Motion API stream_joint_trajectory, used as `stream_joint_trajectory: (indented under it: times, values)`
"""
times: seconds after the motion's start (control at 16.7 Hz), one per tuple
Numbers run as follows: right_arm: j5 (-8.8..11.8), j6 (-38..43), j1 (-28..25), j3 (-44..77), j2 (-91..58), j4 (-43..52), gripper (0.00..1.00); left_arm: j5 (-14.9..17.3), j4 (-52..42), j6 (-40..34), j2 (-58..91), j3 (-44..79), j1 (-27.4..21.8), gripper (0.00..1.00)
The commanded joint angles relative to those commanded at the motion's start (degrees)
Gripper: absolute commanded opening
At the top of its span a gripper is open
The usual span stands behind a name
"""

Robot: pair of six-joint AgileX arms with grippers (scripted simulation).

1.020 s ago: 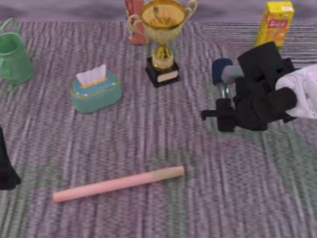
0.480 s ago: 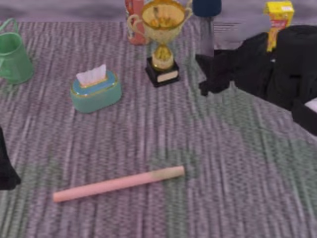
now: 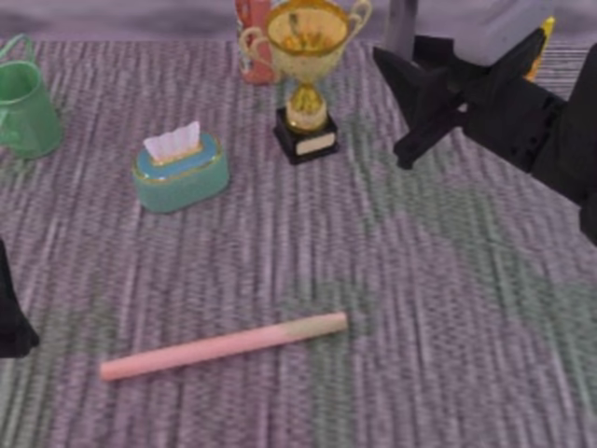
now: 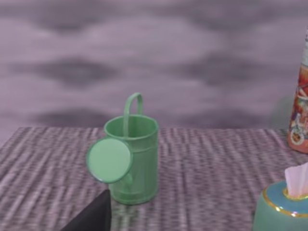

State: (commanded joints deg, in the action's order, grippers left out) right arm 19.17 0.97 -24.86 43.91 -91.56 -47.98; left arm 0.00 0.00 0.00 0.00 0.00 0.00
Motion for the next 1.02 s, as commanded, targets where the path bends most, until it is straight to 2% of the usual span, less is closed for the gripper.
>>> stream_joint_trajectory:
  times: [0.24, 0.3, 0.72, 0.78, 1.02]
  values:
    - [-0.22, 0.15, -0.23, 0.26, -0.2, 0.08, 0.0, 0.0, 0.0, 0.0, 0.0, 0.0, 0.0, 1.0]
    - [-0.85, 0.13, -0.89, 0.21, -0.22, -0.13, 0.0, 0.0, 0.0, 0.0, 0.0, 0.0, 0.0, 1.0]
    - [-10.11, 0.55, -10.59, -0.94, -0.35, -2.64, 0.0, 0.0, 0.0, 0.0, 0.0, 0.0, 0.0, 1.0]
    - [-10.6, 0.56, -11.12, -0.99, -0.31, -2.8, 0.0, 0.0, 0.0, 0.0, 0.0, 0.0, 0.0, 1.0]
    - [-10.47, 0.65, -10.98, -0.84, -0.32, -2.74, 0.0, 0.0, 0.0, 0.0, 0.0, 0.0, 0.0, 1.0]
